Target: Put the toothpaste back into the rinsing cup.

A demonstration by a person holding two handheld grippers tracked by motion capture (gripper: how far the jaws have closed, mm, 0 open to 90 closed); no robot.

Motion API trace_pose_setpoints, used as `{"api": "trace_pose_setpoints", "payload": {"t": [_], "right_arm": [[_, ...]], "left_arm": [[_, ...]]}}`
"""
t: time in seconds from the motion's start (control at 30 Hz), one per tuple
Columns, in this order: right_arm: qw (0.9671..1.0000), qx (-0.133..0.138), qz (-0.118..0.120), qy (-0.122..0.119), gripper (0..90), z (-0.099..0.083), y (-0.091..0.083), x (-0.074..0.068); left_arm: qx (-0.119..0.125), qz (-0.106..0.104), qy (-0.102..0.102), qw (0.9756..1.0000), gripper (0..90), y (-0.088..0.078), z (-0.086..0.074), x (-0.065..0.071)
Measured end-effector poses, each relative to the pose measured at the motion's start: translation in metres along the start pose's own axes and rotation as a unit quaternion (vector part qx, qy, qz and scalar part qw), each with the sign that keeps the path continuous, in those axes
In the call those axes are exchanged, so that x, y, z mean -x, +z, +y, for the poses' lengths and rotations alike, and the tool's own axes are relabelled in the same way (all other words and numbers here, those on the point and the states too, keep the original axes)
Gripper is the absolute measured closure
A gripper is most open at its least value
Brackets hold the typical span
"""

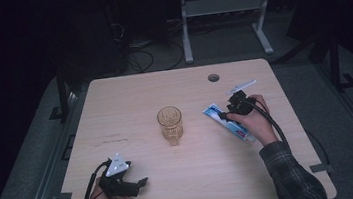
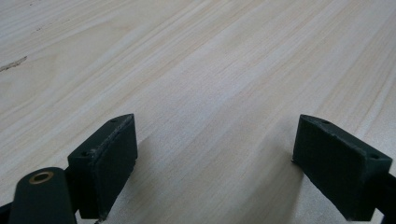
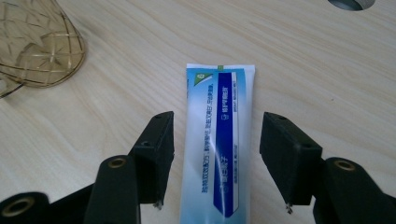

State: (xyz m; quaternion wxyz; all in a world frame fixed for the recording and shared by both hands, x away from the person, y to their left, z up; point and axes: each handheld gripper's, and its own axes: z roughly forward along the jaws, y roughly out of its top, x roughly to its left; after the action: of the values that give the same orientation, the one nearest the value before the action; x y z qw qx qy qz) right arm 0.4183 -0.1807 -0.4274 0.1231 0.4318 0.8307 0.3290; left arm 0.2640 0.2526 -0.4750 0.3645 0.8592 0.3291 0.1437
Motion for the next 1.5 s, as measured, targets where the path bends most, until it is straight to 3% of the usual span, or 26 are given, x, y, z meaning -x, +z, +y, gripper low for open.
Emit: {"api": "trace_pose_setpoints", "payload": {"t": [0.37,0.83,1.3,1.5], "right_arm": [[0.9997,-0.024,0.001,0.005,42.7,-0.002,0.018,0.004],[0.9984,-0.054,-0.007,-0.012,42.6,-0.005,0.034,0.001],[0.9975,-0.062,-0.013,-0.032,41.3,-0.005,0.039,-0.001],[0.9958,-0.082,-0.017,-0.038,47.3,0.001,0.039,-0.003]], "left_arm": [[0.0,-0.001,0.0,1.0,13.1,0.0,0.0,0.0],[0.0,-0.001,0.0,1.0,13.1,0.0,0.0,0.0],[0.001,-0.002,0.0,1.0,13.1,0.0,0.0,0.0],[0.001,-0.002,0.0,1.0,13.1,0.0,0.0,0.001]]}}
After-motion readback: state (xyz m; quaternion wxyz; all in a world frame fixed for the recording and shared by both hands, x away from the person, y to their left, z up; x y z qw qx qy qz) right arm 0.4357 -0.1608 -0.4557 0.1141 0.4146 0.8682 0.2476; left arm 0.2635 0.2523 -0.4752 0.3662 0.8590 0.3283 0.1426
